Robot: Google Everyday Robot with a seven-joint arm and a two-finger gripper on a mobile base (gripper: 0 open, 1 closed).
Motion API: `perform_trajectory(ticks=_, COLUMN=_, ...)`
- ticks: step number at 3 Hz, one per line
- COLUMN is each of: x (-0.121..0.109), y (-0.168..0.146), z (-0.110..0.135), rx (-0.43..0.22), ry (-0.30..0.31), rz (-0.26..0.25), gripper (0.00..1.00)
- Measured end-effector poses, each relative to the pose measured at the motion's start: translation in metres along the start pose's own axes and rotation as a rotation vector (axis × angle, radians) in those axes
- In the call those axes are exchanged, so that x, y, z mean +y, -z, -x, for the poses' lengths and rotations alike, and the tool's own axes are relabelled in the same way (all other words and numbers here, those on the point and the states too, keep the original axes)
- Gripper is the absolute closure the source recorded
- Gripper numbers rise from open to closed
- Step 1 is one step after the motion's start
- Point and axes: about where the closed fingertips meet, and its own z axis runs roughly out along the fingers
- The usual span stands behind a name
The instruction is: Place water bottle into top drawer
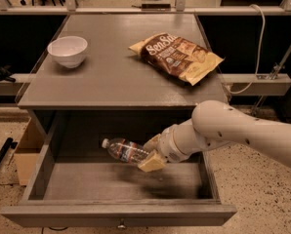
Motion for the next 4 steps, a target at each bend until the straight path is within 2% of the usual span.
perform_trajectory(ticks=1, x=0.02, y=-0.035, z=0.002, rx=-0.004, ry=-0.016, rz=0.053, gripper=1.0)
perform_trajectory(ticks=2, x=0.006, y=-0.031, z=0.001, rx=0.021, ry=-0.018, rz=0.03, gripper=1.0)
perform_trajectory(ticks=3, x=0.006, y=-0.031, z=0.001, rx=0.021, ry=-0.018, rz=0.03, gripper=1.0)
perform_trajectory(ticks=4, x=0.006, y=-0.031, z=0.001, rx=0.021, ry=-0.018, rz=0.03, gripper=0.81)
